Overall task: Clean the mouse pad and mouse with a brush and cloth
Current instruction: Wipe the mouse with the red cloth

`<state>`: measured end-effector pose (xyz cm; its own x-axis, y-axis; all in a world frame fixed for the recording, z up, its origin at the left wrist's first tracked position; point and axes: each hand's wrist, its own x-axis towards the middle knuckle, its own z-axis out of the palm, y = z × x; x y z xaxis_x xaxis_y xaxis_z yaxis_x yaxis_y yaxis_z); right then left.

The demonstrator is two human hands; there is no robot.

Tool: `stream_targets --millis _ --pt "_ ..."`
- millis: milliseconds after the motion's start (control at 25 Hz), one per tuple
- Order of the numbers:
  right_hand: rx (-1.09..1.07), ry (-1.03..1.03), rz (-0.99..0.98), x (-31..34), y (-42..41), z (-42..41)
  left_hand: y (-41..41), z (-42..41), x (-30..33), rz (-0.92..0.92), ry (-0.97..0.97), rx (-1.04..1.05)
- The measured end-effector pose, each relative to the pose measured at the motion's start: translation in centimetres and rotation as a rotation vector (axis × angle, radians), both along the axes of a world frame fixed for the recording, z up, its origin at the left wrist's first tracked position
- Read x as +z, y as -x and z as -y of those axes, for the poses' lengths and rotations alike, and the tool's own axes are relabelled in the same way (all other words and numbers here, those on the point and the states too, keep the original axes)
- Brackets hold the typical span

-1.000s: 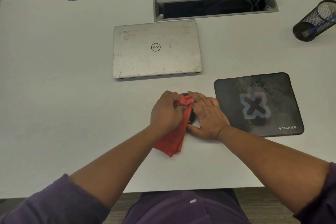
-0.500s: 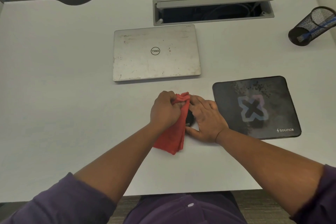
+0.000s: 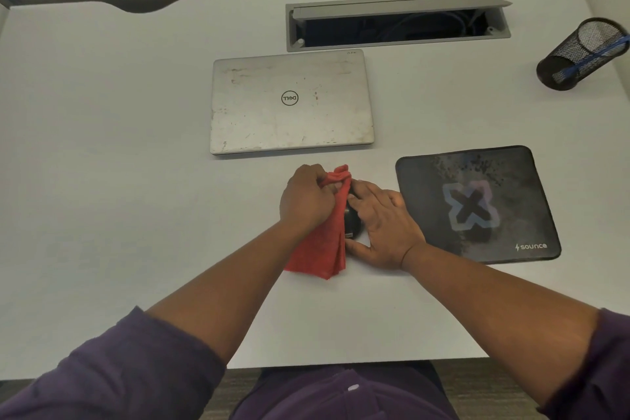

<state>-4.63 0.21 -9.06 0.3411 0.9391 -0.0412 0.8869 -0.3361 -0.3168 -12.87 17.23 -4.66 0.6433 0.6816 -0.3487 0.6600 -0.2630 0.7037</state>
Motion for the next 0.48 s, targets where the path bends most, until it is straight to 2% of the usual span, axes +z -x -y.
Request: stream_targets --millis 160,360,480 --pt "-0.003 0.015 0.001 0.1 0.0 -0.1 2.8 0.6 -0.5 0.080 -0.015 -0.183" --pt "-0.001 -0.016 0.004 -0.1 0.0 0.1 0.4 -0.4 -0.4 0.005 -0.002 -0.005" --pt "0.005 0.000 0.000 -0.1 -0.1 0.1 2.2 0.5 -0.8 0.096 0.017 -0.083"
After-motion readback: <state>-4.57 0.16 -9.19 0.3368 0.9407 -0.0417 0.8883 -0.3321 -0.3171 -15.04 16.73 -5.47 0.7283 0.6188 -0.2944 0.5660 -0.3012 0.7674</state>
